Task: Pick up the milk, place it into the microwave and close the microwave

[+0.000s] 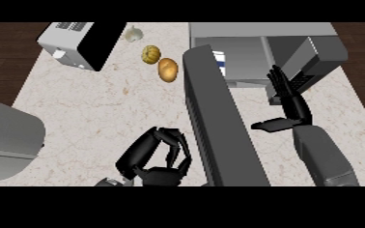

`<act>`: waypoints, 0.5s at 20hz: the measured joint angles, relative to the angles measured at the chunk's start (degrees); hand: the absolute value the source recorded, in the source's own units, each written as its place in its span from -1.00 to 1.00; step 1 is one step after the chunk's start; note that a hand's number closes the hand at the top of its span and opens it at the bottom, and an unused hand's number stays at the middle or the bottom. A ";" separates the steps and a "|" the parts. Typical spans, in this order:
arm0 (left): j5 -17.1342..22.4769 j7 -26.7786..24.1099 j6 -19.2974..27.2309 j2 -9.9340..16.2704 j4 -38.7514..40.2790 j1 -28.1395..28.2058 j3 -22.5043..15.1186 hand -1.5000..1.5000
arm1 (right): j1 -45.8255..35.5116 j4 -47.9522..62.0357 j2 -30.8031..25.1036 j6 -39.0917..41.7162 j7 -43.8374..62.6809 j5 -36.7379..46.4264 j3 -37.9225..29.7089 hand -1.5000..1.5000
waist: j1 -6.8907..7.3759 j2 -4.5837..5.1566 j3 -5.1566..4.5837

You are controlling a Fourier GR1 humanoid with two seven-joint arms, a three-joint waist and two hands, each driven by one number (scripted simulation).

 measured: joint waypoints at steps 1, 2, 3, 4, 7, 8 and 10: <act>-0.26 -0.69 0.04 -0.09 1.54 -0.05 -0.79 1.00 | 1.42 -1.77 -0.11 0.24 0.05 -0.07 0.44 -1.00 | -0.09 -0.07 -0.01; -0.13 -1.42 0.72 -0.16 4.03 -1.37 -1.65 1.00 | 2.51 -3.47 -0.03 0.30 0.28 -0.28 0.71 -1.00 | -0.34 -0.06 -0.03; -0.06 -2.64 1.27 -0.22 6.53 -2.24 -2.22 1.00 | 3.62 -5.31 -0.37 0.80 0.99 -0.54 1.03 -1.00 | -0.42 -0.04 -0.01; 0.65 -2.82 1.40 -0.26 7.97 -3.21 -2.80 1.00 | 4.77 -7.22 -0.86 1.52 1.68 -0.98 1.23 -1.00 | -0.47 -0.01 0.04; 2.31 -3.23 3.06 -0.31 10.42 -3.84 -7.36 1.00 | 8.49 -13.03 -2.25 3.29 3.59 -2.64 1.44 -1.00 | -0.76 -0.04 0.03; 2.78 -3.77 3.55 -0.29 12.05 -4.80 -8.42 1.00 | 9.64 -14.95 -3.05 3.96 4.26 -3.25 1.39 -1.00 | -0.98 -0.03 0.02; 4.20 -3.17 5.95 -0.14 13.60 -6.68 -11.69 1.00 | 12.63 -19.51 -3.45 4.48 5.47 -4.47 1.49 -1.00 | -1.64 -0.15 -0.10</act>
